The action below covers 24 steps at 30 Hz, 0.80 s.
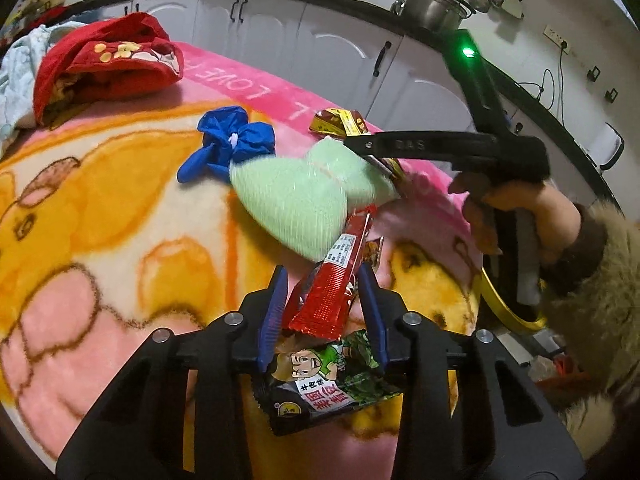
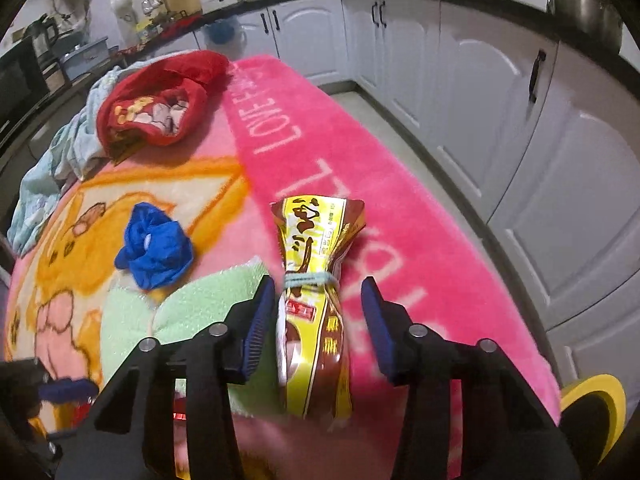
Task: Collect trash
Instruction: 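Grasp the red wrapper and green snack bag with the left tool while the right tool grasps the gold wrapper, then carry the red wrapper and gold wrapper over the yellow bin with both tools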
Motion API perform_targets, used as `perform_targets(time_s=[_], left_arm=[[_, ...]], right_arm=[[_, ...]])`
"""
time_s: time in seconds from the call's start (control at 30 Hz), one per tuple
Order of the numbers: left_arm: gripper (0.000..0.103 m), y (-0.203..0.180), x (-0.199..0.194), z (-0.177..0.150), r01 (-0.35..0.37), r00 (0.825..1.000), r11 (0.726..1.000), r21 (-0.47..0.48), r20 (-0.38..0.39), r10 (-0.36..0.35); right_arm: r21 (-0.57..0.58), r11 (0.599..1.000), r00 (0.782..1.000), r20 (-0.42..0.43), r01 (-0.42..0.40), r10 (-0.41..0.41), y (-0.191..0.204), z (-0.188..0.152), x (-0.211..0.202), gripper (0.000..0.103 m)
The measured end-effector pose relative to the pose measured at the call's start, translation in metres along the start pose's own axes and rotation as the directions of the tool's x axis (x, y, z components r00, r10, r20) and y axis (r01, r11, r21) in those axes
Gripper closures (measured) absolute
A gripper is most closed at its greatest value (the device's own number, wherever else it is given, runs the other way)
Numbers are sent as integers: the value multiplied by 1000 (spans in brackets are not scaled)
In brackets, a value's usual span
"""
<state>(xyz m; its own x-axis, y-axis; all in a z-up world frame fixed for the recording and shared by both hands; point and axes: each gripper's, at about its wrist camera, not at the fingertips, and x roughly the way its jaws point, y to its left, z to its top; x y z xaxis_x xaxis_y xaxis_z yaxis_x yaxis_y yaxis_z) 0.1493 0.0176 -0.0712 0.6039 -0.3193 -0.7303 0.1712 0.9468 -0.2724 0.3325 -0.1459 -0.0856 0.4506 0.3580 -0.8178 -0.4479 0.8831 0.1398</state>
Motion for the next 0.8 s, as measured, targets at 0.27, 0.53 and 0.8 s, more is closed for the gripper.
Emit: perform_targets(time_s=[0.27, 0.53, 0.8], left_arm=[[89, 6, 1, -2, 14, 1000, 1000, -17, -6, -14], [92, 5, -15, -2, 7, 999, 1000, -21, 37, -6], [93, 2, -34, -2, -18, 997, 1000, -23, 81, 20]], right_arm=[[21, 999, 999, -7, -38, 38, -5, 0, 5, 71], [26, 999, 999, 33, -28, 27, -11, -11, -14, 71], [-11, 1000, 996, 93, -10, 11, -13, -24, -50, 71]])
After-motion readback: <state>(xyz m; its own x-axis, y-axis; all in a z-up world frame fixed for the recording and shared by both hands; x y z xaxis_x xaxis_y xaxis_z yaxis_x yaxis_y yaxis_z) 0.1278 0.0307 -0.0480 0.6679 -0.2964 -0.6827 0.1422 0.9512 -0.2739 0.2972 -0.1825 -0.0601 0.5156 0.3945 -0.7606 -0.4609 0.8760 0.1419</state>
